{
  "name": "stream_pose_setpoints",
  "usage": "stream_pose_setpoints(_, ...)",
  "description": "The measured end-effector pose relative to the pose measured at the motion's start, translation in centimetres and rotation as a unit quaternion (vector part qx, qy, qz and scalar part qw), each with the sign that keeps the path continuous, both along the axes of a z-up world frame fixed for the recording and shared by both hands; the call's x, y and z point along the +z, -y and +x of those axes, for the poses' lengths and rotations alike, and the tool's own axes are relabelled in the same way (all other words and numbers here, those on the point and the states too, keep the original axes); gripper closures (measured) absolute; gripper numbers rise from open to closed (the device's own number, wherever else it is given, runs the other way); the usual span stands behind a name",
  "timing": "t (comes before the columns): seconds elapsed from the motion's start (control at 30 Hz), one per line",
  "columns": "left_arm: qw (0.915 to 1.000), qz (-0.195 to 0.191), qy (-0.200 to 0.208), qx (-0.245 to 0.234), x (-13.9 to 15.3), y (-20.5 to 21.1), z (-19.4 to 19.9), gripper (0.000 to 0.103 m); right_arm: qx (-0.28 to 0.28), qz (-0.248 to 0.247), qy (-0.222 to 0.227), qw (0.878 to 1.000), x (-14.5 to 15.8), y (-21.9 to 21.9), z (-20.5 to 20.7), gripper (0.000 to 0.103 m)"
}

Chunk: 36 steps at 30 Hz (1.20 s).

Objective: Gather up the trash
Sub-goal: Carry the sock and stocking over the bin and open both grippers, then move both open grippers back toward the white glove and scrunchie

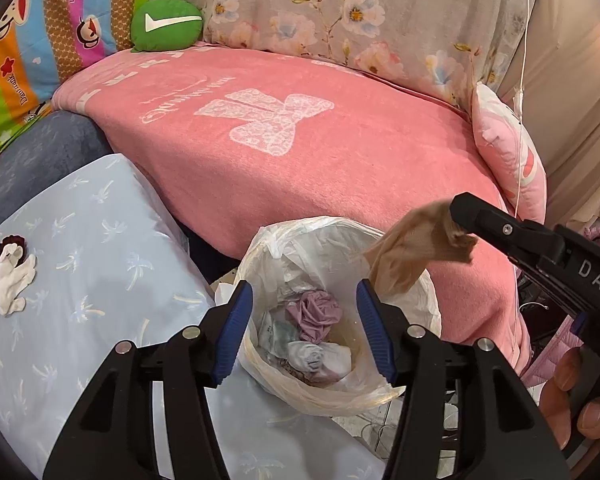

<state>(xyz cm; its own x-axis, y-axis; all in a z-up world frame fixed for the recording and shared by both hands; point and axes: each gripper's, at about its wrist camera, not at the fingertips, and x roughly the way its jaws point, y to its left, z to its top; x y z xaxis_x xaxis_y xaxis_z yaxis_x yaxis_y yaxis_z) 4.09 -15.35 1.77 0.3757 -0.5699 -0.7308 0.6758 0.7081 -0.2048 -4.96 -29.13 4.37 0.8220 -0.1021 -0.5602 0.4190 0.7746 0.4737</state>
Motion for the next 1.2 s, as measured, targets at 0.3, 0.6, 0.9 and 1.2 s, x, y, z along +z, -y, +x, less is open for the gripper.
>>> stream_pose_setpoints(0.3,1.0,-0.001,0.001,0.009,-0.1,-0.4,0.2,0.05,0.005,0.001,-0.002,1.0,-0.1,-0.2,0.3,0.093)
stream_pose_setpoints(0.6,0.9998,-0.002,-0.003,0.02,-0.2,-1.3,0.5,0.05,0.018,-0.001,-0.011,1.0,-0.4,-1.2,0.9,0.093)
stream_pose_setpoints(0.9,0.9993,-0.004,-0.005,0.036,-0.3,-2.9,0.9,0.05,0.038,-0.008,-0.021,0.999,-0.6,-2.6,1.7,0.093)
stream_pose_setpoints(1.2,0.9983,-0.002,-0.003,0.058,-0.6,-5.1,1.6,0.05,0.061,-0.025,-0.051,0.997,-1.8,-4.5,2.4,0.092)
